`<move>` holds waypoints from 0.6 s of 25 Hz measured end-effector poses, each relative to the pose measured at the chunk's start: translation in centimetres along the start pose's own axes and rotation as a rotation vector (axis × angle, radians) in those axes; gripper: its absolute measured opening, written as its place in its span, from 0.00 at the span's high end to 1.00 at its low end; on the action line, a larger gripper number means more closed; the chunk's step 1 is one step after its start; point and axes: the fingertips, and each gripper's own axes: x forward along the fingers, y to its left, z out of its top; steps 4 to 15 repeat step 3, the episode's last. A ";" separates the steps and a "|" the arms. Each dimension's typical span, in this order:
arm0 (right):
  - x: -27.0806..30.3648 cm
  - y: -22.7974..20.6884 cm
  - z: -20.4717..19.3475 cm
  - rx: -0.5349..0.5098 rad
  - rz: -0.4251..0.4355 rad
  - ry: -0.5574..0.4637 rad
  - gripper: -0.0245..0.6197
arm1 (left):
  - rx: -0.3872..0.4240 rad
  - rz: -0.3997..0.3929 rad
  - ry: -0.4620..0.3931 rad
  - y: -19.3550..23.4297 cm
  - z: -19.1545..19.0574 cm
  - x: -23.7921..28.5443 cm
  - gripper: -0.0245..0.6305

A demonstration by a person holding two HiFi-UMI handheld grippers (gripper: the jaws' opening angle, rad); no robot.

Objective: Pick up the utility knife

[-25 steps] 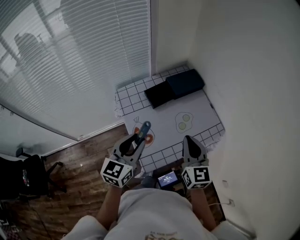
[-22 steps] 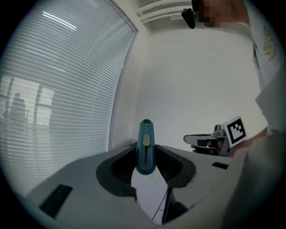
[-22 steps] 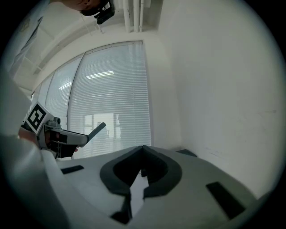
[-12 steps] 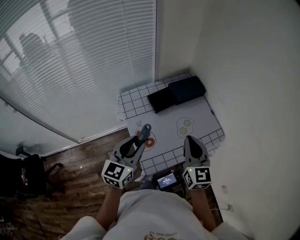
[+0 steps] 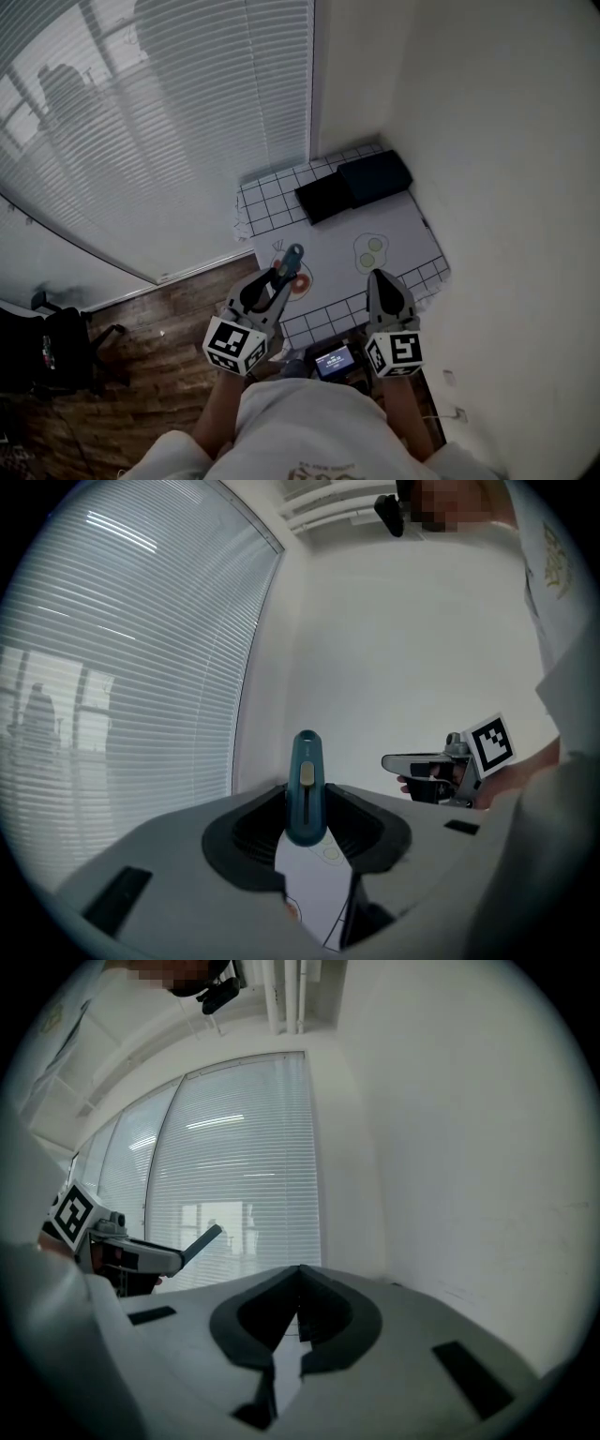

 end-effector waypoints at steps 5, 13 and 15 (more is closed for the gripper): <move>0.1 0.1 0.0 -0.002 0.004 0.000 0.95 | -0.005 0.002 0.000 0.2 -0.1 0.0 0.74; 0.1 0.1 0.0 -0.002 0.004 0.000 0.95 | -0.005 0.002 0.000 0.2 -0.1 0.0 0.74; 0.1 0.1 0.0 -0.002 0.004 0.000 0.95 | -0.005 0.002 0.000 0.2 -0.1 0.0 0.74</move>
